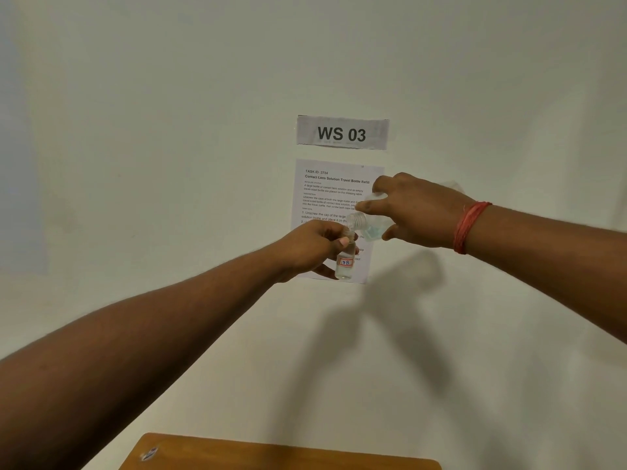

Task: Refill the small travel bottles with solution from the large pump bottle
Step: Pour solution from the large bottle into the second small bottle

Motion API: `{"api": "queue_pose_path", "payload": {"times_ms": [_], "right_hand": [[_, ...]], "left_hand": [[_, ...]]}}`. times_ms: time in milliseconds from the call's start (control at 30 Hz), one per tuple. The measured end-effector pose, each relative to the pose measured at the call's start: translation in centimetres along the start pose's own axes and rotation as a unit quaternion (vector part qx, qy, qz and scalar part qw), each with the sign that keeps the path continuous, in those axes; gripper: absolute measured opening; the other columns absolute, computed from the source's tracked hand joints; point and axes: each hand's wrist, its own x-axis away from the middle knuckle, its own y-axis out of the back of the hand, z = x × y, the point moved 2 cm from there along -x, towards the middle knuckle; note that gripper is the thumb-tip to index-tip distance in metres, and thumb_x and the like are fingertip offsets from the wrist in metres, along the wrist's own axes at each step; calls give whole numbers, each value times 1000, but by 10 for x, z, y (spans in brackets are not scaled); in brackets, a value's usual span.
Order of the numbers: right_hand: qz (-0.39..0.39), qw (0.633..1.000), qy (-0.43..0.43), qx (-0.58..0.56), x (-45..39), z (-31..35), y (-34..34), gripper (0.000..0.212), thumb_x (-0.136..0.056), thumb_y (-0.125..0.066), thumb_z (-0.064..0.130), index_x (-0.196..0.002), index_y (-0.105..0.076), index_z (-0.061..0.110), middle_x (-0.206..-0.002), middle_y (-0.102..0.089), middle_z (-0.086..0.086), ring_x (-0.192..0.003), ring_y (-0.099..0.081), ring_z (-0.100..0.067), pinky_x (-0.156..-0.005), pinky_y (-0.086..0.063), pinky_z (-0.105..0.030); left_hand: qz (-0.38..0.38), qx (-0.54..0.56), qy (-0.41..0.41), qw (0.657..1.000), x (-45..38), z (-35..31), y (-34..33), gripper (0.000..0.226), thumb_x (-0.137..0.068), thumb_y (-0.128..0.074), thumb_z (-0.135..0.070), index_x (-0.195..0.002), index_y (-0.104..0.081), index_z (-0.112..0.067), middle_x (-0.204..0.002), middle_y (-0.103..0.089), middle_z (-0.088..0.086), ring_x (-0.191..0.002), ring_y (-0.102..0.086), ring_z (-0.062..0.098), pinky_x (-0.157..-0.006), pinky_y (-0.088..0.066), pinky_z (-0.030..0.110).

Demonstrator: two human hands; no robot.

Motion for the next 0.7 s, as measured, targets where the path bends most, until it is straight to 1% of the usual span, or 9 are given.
{"api": "queue_pose_path", "payload": {"times_ms": [200,367,600,700], "right_hand": [[3,1000,1,-4,0,1,-2,70,-86,-71,36,-148,-39,29,-138,-46,-9,-111,-50,-29,-87,-53,-42],[3,1000,2,-3,0,0,-3,70,-86,-71,35,-148,-39,29,-138,-46,-9,-112,-50,-30,-88,-52,-42],[3,1000,3,0,0,-1,-4,70,-87,-71,36,-148,-38,30,-138,-46,-9,-113,-50,-29,-89,-52,-41],[3,1000,3,-1,0,-1,-4,70,-86,-71,36,-148,-38,30,-139,-45,-9,-114,-50,-29,-90,-51,-41]], "left_hand": [[0,-3,2,1000,0,1,0,24,-107,-50,-16,-124,-66,-9,-118,-74,5,-106,-71,19,-80,-65,40],[2,-3,3,1000,-1,2,-1,24,-106,-51,-15,-124,-66,-8,-119,-74,6,-108,-71,21,-85,-64,45],[3,-1,1,1000,-2,3,-2,24,-106,-51,-15,-124,-66,-9,-118,-74,5,-106,-71,20,-82,-64,43],[3,1,0,1000,-1,3,-2,23,-107,-50,-14,-122,-67,-9,-118,-74,6,-106,-72,20,-83,-64,45]]}}
